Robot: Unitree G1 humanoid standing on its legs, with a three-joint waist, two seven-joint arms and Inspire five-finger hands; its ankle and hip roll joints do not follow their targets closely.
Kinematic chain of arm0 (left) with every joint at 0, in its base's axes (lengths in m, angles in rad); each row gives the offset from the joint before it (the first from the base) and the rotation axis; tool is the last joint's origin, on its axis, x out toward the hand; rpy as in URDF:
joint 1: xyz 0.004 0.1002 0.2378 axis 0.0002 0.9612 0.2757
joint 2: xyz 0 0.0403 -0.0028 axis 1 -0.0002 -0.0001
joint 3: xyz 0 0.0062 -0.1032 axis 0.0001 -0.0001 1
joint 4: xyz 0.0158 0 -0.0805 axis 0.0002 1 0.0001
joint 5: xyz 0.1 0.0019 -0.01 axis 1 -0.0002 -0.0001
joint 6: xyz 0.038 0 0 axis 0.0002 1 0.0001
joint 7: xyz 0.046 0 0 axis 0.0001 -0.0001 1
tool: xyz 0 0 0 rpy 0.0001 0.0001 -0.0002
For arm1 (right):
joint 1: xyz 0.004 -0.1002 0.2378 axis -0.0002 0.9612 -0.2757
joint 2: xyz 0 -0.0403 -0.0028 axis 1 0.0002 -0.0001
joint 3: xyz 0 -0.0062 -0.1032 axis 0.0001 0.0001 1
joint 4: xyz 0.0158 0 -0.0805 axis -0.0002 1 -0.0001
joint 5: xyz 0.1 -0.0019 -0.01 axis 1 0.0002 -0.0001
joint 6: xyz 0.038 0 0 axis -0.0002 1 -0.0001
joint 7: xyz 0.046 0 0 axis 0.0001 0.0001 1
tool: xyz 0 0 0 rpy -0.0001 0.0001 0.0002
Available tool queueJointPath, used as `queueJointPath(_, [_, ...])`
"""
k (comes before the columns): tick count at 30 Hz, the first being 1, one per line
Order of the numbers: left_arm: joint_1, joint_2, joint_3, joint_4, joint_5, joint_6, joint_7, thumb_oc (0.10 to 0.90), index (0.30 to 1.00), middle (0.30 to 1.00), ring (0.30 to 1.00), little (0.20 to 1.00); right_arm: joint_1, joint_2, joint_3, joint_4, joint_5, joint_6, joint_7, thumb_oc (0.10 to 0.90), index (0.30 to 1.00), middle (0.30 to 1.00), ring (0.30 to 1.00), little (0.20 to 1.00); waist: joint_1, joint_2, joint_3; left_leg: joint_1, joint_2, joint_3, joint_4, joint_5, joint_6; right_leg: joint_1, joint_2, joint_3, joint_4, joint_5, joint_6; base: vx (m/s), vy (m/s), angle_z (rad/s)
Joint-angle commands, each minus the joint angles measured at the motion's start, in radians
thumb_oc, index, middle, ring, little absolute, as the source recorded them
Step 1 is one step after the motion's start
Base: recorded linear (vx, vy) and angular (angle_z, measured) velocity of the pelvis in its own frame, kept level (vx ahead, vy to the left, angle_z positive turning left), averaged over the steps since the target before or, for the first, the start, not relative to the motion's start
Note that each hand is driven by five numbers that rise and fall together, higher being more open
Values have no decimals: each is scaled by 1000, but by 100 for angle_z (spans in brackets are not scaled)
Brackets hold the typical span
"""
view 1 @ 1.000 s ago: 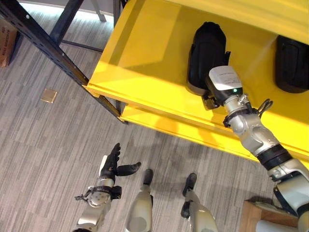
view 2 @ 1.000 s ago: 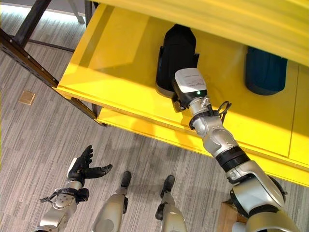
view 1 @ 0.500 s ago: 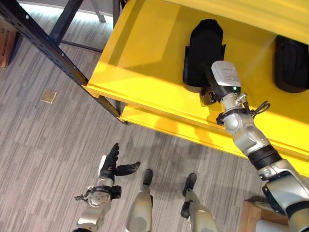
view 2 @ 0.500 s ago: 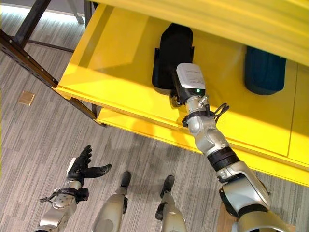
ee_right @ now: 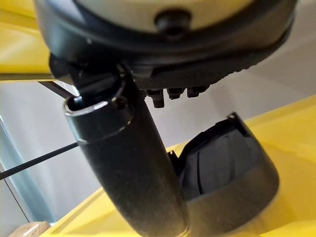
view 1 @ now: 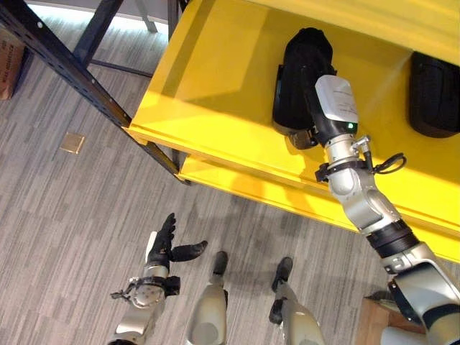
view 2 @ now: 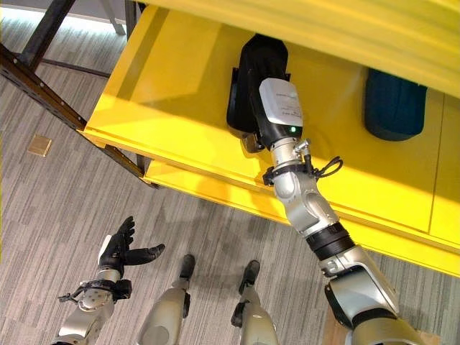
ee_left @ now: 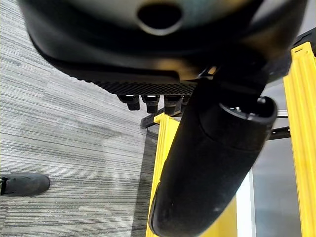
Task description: Move parts from the plastic box to the shelf.
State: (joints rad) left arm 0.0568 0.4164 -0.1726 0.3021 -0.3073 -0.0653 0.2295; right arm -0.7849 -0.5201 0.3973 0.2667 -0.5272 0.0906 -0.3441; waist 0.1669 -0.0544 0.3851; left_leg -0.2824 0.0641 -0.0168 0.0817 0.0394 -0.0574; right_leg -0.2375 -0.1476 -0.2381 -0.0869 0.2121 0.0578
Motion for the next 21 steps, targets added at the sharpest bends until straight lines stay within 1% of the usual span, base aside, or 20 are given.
queueJointPath(1, [16, 62, 4, -85, 28, -43, 24, 900, 1000, 1000, 1000, 1000, -64, -15, -89, -174, 4, -57, -100, 900, 1000, 1000, 1000, 1000, -3, 1, -41, -44, 0, 15, -12, 43, 20, 109, -97, -11, 144, -153, 98, 0, 0, 0])
queueJointPath(12, [17, 56, 0, -83, 41, -30, 34, 900, 1000, 1000, 1000, 1000, -13, 17, -124, -255, 68, -85, -122, 900, 1000, 1000, 1000, 1000, -15, -4, -40, -45, 3, 19, -6, 42, 20, 104, -94, -5, 148, -155, 97, 0, 0, 0])
queueJointPath(16, [18, 48, -4, -85, 47, -23, 42, 900, 1000, 1000, 1000, 1000, 29, 37, -161, -312, 116, -110, -154, 900, 1000, 1000, 1000, 1000, -28, -7, -41, -44, 5, 22, -6, 43, 20, 100, -92, -1, 152, -157, 96, 0, 0, 0])
queueJointPath(21, [24, 42, -5, -87, 58, -13, 48, 900, 1000, 1000, 1000, 1000, 96, 60, -190, -367, 167, -133, -167, 900, 1000, 1000, 1000, 1000, -43, -9, -40, -42, 7, 30, -5, 44, 20, 96, -91, 4, 156, -157, 96, -3, 0, -1])
